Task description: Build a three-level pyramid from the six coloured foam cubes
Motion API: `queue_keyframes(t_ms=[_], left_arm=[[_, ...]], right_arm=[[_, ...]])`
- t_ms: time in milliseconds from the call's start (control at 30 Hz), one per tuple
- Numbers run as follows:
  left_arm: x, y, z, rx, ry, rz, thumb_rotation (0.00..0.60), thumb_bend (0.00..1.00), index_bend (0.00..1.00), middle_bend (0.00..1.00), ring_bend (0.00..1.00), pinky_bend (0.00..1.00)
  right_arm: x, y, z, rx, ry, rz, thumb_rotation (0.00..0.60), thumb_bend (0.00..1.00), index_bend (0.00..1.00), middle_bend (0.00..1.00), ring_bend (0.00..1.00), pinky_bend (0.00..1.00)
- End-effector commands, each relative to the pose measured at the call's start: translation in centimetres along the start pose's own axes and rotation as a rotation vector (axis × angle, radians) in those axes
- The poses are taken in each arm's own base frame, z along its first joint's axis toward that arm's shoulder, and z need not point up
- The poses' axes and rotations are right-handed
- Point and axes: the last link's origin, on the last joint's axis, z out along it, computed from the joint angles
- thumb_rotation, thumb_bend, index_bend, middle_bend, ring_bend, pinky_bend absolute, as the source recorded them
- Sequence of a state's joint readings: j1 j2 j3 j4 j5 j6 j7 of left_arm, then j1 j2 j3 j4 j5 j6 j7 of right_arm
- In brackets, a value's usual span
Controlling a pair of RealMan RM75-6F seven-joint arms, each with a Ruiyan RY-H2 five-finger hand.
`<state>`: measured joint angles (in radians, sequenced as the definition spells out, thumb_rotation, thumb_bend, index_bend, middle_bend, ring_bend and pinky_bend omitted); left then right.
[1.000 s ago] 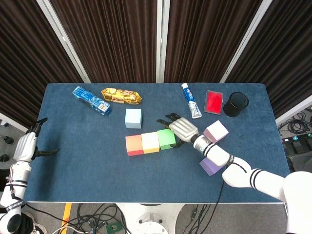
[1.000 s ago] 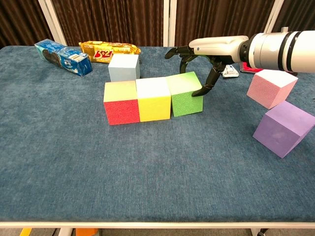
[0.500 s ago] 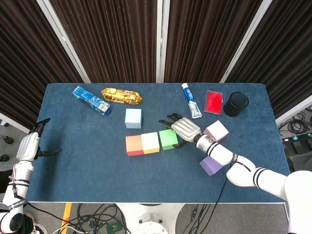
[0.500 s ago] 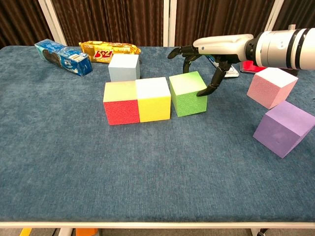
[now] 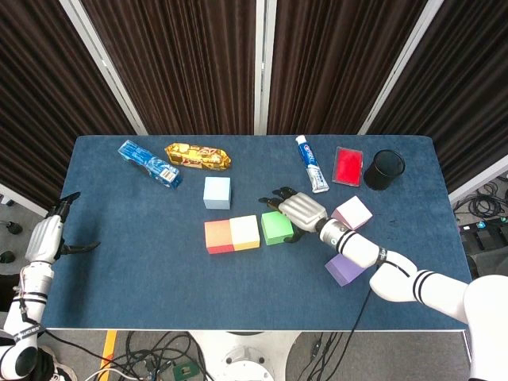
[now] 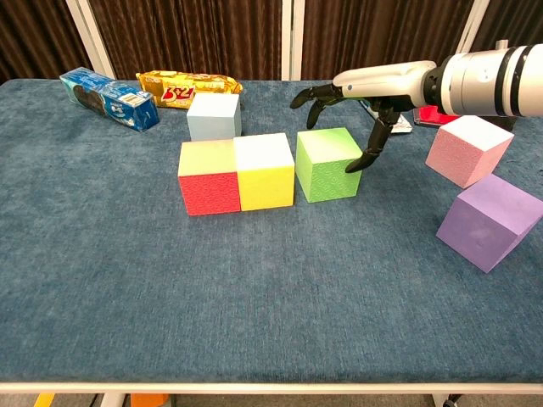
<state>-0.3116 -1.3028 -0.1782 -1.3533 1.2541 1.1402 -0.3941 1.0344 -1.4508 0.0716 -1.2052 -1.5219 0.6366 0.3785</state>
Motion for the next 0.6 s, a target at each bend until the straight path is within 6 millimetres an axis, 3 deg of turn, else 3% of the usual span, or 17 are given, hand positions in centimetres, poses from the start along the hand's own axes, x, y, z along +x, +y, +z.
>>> queue_keyframes(t_ms=[33,300,600], left_arm=[[-0.02,-0.1,-0.04,0.003,0.001,-0.003,0.6,0.09,0.08,0.09,0.01,0.13],[-0.22,-0.47,-0.15,0.007,-0.001,-0.004,0.6,0.09,0.08,0.09,0.01,0.13],[-0.21,-0.35,-0.04,0.0,0.001,-0.003,0.6,0.09,0.08,0.09,0.01,0.13]], right_arm=[[0.02,-0.22,0.19,0.004,0.006,0.003,0.6,0.08,0.0,0.23,0.0,0.0],[-0.02,-0.26,0.42,-0.001,0.035,-0.004,0.6,0.13,0.0,0.41,0.0,0.0],[0.32,-0.52,0.28,0.006,0.048,0.0,0.6,0.15,0.0,0.42,0.0,0.0]])
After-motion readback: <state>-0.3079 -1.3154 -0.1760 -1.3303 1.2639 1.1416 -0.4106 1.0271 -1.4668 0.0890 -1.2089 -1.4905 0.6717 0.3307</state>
